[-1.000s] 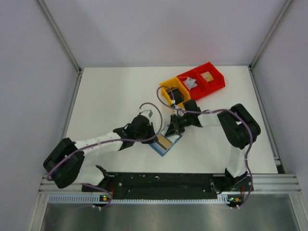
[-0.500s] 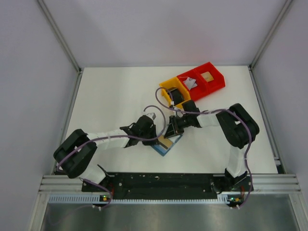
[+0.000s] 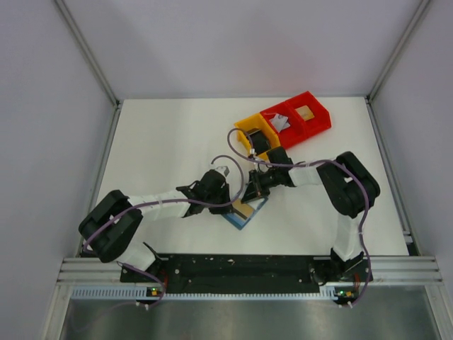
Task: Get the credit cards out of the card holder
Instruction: Remove the credit card from the card holder.
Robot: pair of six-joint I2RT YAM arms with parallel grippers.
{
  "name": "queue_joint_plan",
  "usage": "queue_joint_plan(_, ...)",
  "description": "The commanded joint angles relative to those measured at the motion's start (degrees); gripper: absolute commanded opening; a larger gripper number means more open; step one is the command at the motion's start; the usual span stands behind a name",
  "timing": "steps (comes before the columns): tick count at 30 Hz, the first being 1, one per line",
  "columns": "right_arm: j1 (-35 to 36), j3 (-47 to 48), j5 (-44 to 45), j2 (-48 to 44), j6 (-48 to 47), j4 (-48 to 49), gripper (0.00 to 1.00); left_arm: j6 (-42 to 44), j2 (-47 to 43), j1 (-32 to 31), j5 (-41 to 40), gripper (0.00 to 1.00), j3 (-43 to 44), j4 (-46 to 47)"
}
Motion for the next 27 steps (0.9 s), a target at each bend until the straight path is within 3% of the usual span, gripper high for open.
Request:
queue_joint_plan(1,-0.29,2.53,-1.23,0.37,-1.36,0.29,0.0,1.08,0.42,0.04,-0.74,0.0,-1.37,-3.06)
queue_joint_plan(15,-2.05,3.41,0.0,0.72,-0.92,-0.32,0.0,1.52,0.33,0.04,-0.3,0.0,-1.63,-3.32)
queue_joint_plan(21,-1.87,3.15,-0.26,0.9,-1.18,-0.32,0.0,-0.32,-5.11,0.04,-2.93,0.0,-3.3,0.8)
queue_joint_plan(24,-1.79,2.97,-0.35,0.99,-1.18,-0.15,0.0,0.55,-7.48,0.12,-6.1,0.09,-3.04,2.56)
queue_joint_plan(27,-1.7,3.06,-0.52,0.99,-1.18,-0.06,0.0,2.4,-7.75,0.91,-9.27,0.1,-1.81,2.57)
